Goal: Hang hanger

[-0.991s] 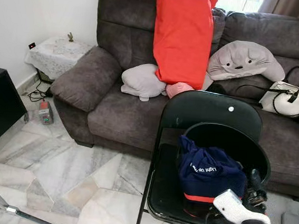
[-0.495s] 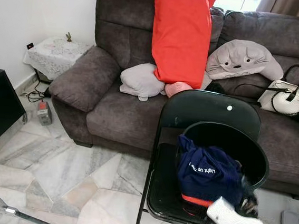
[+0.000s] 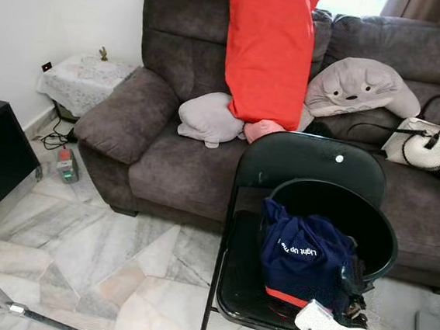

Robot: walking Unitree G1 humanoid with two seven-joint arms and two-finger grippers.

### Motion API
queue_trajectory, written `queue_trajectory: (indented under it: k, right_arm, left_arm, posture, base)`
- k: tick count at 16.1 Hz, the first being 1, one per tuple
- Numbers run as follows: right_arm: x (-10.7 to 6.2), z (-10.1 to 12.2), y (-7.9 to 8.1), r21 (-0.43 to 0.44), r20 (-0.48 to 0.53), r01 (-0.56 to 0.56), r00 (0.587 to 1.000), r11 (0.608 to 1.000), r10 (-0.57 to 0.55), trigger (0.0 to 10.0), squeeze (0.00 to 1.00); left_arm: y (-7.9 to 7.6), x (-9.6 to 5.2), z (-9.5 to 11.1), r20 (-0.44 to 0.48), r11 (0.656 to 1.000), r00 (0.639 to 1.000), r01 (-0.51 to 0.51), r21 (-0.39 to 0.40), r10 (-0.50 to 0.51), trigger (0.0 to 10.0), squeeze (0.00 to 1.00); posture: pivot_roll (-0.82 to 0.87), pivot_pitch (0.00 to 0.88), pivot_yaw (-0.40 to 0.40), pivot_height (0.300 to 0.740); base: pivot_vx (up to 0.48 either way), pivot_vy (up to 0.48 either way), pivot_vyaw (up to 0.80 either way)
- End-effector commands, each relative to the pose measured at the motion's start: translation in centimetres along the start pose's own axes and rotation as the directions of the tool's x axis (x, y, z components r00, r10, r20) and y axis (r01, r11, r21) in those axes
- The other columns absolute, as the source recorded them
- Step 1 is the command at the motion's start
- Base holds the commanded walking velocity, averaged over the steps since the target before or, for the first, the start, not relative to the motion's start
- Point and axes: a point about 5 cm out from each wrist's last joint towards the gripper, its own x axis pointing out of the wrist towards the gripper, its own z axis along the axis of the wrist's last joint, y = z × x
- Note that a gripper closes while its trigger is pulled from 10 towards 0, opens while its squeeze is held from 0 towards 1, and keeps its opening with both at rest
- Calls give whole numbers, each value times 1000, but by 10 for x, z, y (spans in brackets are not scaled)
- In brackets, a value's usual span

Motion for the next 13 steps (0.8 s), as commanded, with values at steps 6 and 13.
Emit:
queue_trajectory:
  k: [6,13]
  right_arm:
    - [6,14,-26,18,89,174,981,985,-175,10000,0]
    - [12,10,-20,63,26,163,986,985,-165,6588,0]
  left_arm:
    - [1,-1,-2,0,1000,1000,-13,19,13,10000,0]
    - [2,0,-1,4,1000,1000,-18,20,18,10000,0]
  posture:
    - [-95,50,14,740]
    - [-91,48,17,740]
  base:
    - [0,0,0]
    - [0,0,0]
